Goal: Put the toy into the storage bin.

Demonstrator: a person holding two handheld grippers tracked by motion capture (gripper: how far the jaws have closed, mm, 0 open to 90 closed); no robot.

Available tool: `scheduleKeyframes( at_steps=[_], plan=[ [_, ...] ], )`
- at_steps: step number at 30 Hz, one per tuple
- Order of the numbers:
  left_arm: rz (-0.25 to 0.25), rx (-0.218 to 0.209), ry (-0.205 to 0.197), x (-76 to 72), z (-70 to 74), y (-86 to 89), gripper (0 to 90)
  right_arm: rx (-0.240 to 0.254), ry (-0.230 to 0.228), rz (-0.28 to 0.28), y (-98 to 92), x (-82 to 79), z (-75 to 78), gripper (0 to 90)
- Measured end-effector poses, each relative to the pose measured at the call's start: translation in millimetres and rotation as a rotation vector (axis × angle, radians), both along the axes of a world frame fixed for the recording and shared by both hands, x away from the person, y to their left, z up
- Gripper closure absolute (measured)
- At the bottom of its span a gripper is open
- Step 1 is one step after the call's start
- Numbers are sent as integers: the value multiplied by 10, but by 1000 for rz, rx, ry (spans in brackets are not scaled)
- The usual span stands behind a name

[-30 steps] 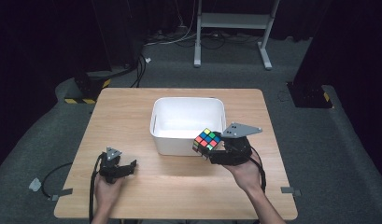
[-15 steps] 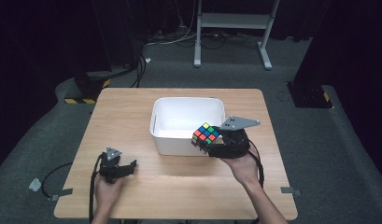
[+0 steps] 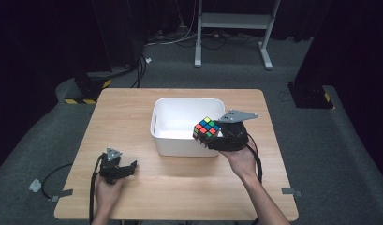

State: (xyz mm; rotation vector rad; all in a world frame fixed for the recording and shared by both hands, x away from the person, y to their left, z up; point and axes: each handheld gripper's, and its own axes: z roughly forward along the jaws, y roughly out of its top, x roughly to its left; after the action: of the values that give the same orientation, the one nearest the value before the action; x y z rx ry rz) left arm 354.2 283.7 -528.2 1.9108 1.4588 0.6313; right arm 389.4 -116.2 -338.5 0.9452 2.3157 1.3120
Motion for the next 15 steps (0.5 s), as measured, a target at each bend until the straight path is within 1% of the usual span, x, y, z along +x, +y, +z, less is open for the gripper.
scheduleKeyframes(
  at_steps=[3, 7, 10, 15],
  plan=[
    [0, 0, 0, 0, 0, 0, 185, -3, 5, -6, 17, 38, 7, 341],
    [0, 0, 0, 0, 0, 0, 185, -20, -8, -10, 44, 75, 30, 341],
    [0, 0, 0, 0, 0, 0, 185, -29, -9, -14, 60, 110, 41, 341],
    [0, 0, 0, 0, 0, 0, 185, -35, 1, -25, 77, 166, 39, 341]
  ],
)
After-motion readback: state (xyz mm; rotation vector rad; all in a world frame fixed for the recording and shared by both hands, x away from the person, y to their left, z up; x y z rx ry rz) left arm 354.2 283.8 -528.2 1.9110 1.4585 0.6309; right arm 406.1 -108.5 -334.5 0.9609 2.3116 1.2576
